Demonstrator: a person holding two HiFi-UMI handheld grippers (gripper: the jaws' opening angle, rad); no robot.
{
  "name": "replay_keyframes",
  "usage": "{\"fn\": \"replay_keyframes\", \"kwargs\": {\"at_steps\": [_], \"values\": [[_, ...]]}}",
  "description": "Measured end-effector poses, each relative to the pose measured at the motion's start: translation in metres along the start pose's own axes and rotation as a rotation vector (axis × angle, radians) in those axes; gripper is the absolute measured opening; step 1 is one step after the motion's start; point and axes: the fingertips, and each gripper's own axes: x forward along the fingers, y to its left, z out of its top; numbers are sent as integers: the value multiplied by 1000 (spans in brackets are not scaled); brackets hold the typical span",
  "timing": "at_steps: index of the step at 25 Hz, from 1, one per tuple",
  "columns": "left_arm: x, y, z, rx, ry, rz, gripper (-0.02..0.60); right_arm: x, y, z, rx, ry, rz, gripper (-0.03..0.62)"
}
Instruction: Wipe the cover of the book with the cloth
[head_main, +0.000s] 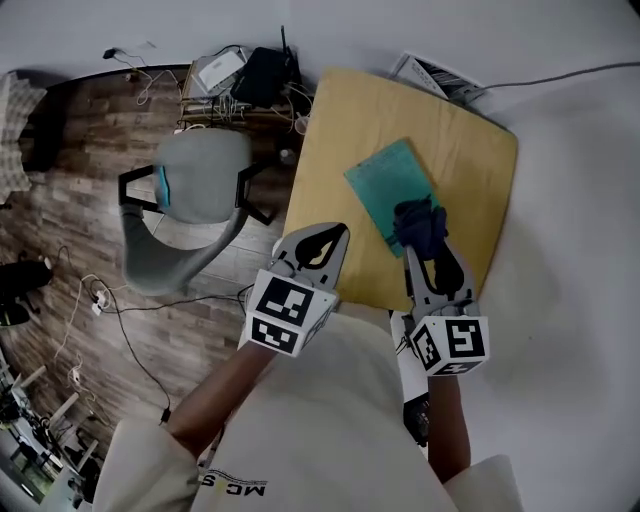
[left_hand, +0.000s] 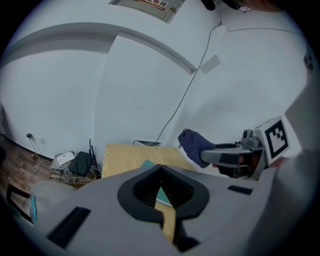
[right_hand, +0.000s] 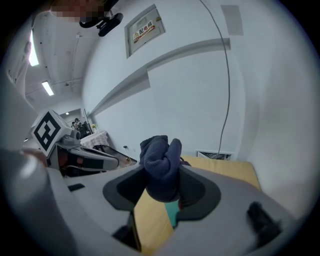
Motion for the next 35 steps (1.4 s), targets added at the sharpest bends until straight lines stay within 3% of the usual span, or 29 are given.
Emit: {"fn": "replay_keyframes", "kwargs": {"at_steps": [11,18,24,35], "values": [[48,7,-22,-109,21,134,11,76,-38,-4,-147,77,203,189],[62,27,-49,-174,33,210,11,121,-25,-36,-347,152,323,189],[73,41,-64,-195,32,231,11,159,-16,-62,-471,219,364,189],[86,42,-93,-242,55,211,11,211,-8,-96,-526,316,359,189]]}}
